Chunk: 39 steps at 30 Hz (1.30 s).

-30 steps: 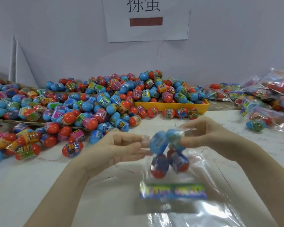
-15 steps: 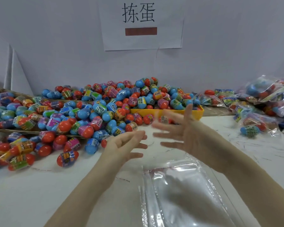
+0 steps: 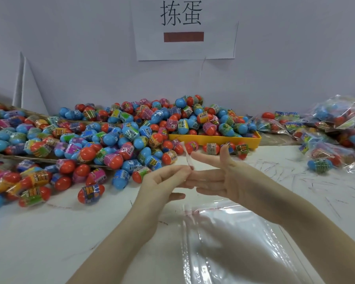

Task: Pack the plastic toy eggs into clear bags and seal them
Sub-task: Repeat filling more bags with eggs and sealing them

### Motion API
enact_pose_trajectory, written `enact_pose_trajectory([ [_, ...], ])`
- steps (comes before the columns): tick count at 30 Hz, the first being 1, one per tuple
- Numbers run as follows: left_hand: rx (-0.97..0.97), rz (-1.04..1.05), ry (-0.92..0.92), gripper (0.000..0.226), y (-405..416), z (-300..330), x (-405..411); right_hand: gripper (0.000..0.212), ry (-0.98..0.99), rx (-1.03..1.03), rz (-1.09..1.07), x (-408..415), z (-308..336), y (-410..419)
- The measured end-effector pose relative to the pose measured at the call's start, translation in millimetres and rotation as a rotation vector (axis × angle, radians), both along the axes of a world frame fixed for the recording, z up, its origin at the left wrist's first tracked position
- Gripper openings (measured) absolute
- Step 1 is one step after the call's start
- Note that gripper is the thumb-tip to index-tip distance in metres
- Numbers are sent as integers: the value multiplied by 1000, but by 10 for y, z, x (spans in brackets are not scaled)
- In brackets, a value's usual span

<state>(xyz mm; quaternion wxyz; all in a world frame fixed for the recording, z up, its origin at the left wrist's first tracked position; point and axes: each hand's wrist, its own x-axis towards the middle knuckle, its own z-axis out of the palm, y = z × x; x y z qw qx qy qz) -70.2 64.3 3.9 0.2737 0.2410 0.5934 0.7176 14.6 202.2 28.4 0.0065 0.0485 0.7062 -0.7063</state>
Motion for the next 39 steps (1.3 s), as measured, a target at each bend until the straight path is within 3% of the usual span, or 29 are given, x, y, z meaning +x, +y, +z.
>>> enact_pose_trajectory([
  [4,-52,-79,12,25,-9,-18,-12,62,-15,80,45,95,43,1],
  [8,24,-47,-46,26,5,-19,-13,59,24,153,-1,156,115,25],
  [11,33,-83,-45,29,15,-1,14,59,86,149,-152,175,186,57],
  [15,-31,-34,102,24,-3,-7,35,34,270,386,-476,174,169,81],
  [20,-22,-69,219,19,-18,12,45,23,205,395,-265,167,134,-48],
  [25,-38,-85,291,26,-31,9,23,5,183,327,-224,197,193,-25],
  [28,-138,100,445,28,-38,-40,-52,15,153,361,-493,271,254,171],
  [29,-176,198,526,19,-41,-60,-85,17,150,497,-668,299,238,293],
  [30,-208,291,602,9,-47,-81,-118,30,65,774,-853,327,221,422],
  [31,-247,379,694,11,-55,-106,-149,58,-130,1086,-940,359,202,511],
  [32,-290,437,771,14,-60,-136,-172,87,-355,1294,-919,390,166,593],
  [33,-336,470,844,14,-60,-153,-184,106,-519,1367,-883,414,131,656],
  [34,-377,486,908,14,-59,-161,-184,112,-595,1380,-882,426,111,698],
  [36,-423,484,993,16,-54,-167,-162,85,-481,1343,-1011,442,135,730],
  [38,-425,468,1039,19,-50,-156,-141,46,-113,1388,-1108,467,148,733],
  [39,-421,449,1048,20,-55,-154,-132,43,18,1392,-1097,473,146,711],
])
